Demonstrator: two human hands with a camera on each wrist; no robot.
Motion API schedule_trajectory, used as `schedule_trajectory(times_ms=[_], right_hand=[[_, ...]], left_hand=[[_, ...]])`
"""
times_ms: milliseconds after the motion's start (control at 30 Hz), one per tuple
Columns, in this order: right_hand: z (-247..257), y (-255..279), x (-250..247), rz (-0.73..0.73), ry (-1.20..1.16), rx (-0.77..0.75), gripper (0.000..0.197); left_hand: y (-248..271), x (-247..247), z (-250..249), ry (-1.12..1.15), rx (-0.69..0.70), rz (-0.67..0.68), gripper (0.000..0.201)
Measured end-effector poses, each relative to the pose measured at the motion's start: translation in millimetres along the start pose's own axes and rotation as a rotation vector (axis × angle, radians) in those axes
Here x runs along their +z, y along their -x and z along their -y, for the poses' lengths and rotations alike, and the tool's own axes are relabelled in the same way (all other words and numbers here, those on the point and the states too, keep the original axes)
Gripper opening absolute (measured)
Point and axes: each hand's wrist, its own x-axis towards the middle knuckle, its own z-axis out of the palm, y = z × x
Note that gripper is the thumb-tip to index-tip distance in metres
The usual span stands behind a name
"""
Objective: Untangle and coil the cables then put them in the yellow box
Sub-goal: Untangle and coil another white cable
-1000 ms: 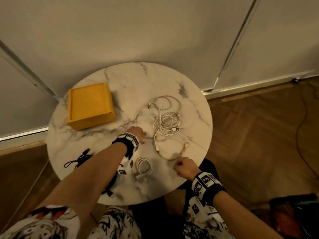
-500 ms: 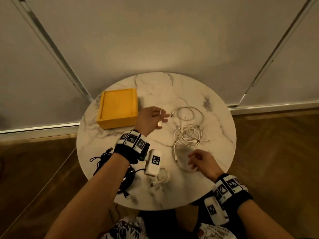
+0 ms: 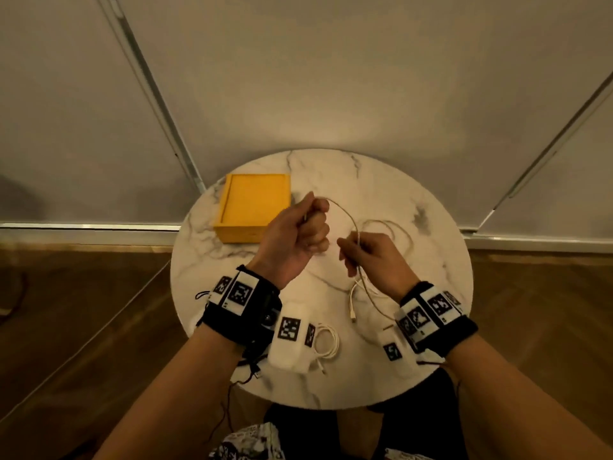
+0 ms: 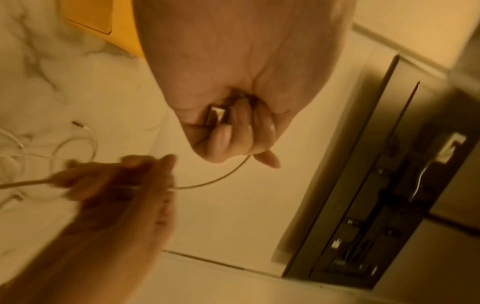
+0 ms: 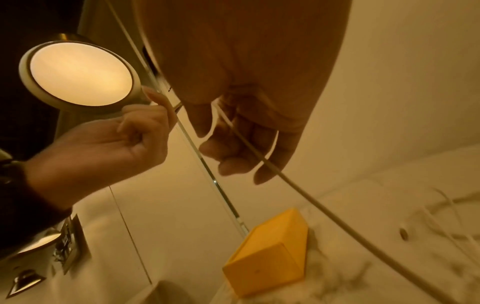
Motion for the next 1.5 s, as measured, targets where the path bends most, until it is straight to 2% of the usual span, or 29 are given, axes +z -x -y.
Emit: schedule_trajectory(times_ms=[133, 200, 300, 367, 433, 533, 600, 667, 733, 867, 1033, 1100, 1200, 1267, 1333, 1400, 1500], right_hand=[[-4.4, 20.6, 25.0, 0.022, -0.194, 0.100, 0.036], [1.5, 32.1, 35.7, 0.088, -0.179, 0.089, 0.036], [23.0, 47.2, 45.7, 0.304, -0.003, -0.006, 0.033], [40.3, 51.7, 43.7, 0.385, 0.108, -0.066, 0.031], [54.2, 53.0, 35.7, 0.404, 0.205, -0.131, 0.030], [67.4, 51.4, 17.2, 0.386, 0.279, -0.187, 0.027], [75.8, 49.3, 2.2, 0.360, 0.249, -0.203, 0.022], [82.3, 46.9, -12.7, 0.348, 0.209, -0.239, 0.017], [83.4, 43.9, -26.2, 0.317, 0.141, -0.248, 0.016], [75.6, 45.4, -35.3, 0.183, -0.109, -0.237, 0.017], [59.8, 52.0, -10.1, 0.117, -0.399, -0.206, 0.028], [54.2, 53.5, 5.9, 0.094, -0.441, -0.156, 0.026], [48.9, 65.4, 32.5, 0.108, -0.400, -0.161, 0.024], [43.8, 76.4, 46.5, 0.140, -0.320, -0.119, 0.024], [37.5, 86.6, 55.5, 0.201, -0.263, -0.044, 0.016], [32.3, 94.3, 58.0, 0.249, -0.186, -0.017, 0.014], [32.6, 99.6, 49.7, 0.256, -0.060, -0.064, 0.015]], left_hand=[[10.1, -10.2, -22.5, 0.282, 0.154, -0.033, 0.039], [11.7, -13.2, -29.8, 0.256, 0.190, -0.044, 0.038], [13.9, -17.1, -29.1, 0.116, 0.228, -0.062, 0.036], [17.2, -18.6, -25.0, 0.060, 0.229, -0.045, 0.035], [19.6, -22.1, -20.8, -0.084, 0.234, -0.038, 0.033], [24.3, -24.3, -15.9, -0.514, 0.245, 0.006, 0.032], [31.9, -21.5, -11.6, -0.788, 0.137, 0.097, 0.032], [42.2, -17.2, -7.2, -0.883, 0.011, 0.242, 0.034], [53.7, -9.8, -2.0, -0.771, -0.045, 0.348, 0.037], [74.7, 12.5, 7.6, -0.346, -0.078, 0.339, 0.044], [81.4, 28.7, 13.8, 0.143, -0.051, 0.506, 0.031], [77.3, 30.6, 13.5, 0.262, -0.009, 0.502, 0.025], [72.4, 28.9, 7.5, 0.298, 0.020, 0.473, 0.021], [69.4, 25.9, 5.0, 0.237, 0.037, 0.388, 0.022], [64.8, 19.8, 3.7, 0.104, 0.090, 0.247, 0.027], [59.0, 13.3, 1.8, -0.148, 0.179, 0.127, 0.033], [52.4, 2.0, 3.7, -0.638, 0.252, 0.078, 0.031]])
